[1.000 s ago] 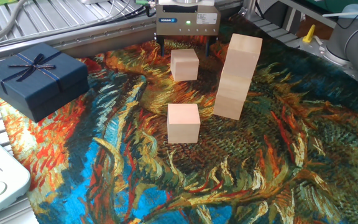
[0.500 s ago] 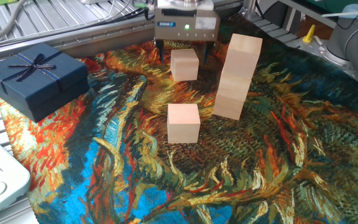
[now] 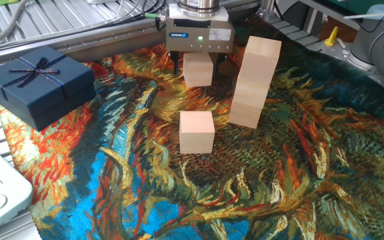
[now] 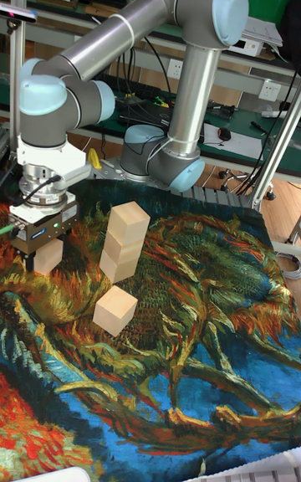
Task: Stack the blocks in a vertical line of five
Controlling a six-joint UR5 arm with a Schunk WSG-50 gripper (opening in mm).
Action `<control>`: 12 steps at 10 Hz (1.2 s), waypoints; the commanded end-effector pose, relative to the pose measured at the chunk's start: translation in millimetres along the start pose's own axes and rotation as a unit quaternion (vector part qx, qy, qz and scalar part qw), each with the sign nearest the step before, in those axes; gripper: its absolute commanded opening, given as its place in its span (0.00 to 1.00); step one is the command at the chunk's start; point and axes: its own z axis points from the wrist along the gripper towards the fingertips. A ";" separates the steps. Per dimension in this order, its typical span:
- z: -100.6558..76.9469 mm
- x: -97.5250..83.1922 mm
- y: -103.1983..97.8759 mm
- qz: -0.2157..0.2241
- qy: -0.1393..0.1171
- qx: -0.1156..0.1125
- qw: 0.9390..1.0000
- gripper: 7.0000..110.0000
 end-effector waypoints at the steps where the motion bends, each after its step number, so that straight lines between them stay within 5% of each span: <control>1: -1.4 7.1 3.0 -0.004 -0.004 -0.002 1.000 0.79; 4: 2.8 20.0 -0.8 -0.004 0.010 0.008 1.000 0.79; 12: 13.6 9.2 2.2 -0.004 -0.003 0.005 1.000 0.79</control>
